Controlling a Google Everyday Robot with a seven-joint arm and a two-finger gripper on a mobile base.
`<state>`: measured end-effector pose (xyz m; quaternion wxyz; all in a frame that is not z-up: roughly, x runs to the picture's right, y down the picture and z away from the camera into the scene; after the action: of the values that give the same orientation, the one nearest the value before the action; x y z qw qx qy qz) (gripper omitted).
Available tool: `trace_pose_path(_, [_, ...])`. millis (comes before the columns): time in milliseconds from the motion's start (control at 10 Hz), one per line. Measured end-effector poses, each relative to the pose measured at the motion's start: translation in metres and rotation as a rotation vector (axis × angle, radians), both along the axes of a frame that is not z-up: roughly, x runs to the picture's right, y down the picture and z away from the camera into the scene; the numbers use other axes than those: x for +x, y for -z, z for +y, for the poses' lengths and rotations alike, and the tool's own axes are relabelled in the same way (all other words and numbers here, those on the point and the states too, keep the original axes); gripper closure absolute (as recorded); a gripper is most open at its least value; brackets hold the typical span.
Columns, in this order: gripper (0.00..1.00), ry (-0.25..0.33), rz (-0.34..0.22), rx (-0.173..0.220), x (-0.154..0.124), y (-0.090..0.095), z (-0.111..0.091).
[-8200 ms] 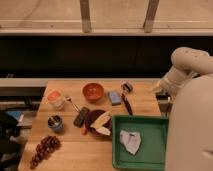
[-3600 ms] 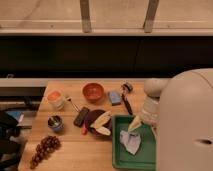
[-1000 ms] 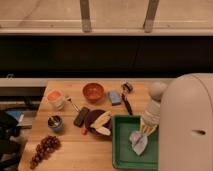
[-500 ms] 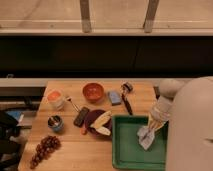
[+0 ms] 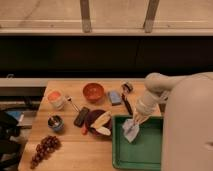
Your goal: Wipe tray with towel
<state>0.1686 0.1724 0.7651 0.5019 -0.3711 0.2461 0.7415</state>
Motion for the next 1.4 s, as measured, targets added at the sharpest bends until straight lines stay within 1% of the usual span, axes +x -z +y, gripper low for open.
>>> trace_pose_path(100, [1.00, 0.006, -0.023, 0.011, -0.012, 0.004, 0.001])
trace_pose_path(200, [1.00, 0.019, -0.032, 0.013, -0.020, 0.008, 0.005])
trace_pose_path(300, [1.00, 0.029, -0.034, 0.011, -0.023, 0.009, 0.007])
trace_pose_path(400, [1.00, 0.043, -0.029, -0.005, -0.020, 0.011, 0.015])
trace_pose_path(600, [1.00, 0.054, -0.004, -0.040, -0.001, 0.012, 0.031])
trace_pose_path(700, [1.00, 0.056, 0.031, -0.066, 0.021, 0.012, 0.042])
trace_pose_path(800, [1.00, 0.055, 0.080, -0.092, 0.044, 0.012, 0.050])
trace_pose_path(900, [1.00, 0.050, 0.124, -0.108, 0.062, 0.010, 0.053])
trace_pose_path(1000, [1.00, 0.046, 0.169, -0.120, 0.084, 0.005, 0.051])
trace_pose_path(1200, [1.00, 0.031, 0.203, -0.114, 0.105, 0.001, 0.044])
trace_pose_path(1300, [1.00, 0.029, 0.206, -0.107, 0.107, -0.001, 0.040])
trace_pose_path(1400, [1.00, 0.030, 0.201, -0.098, 0.103, -0.004, 0.034])
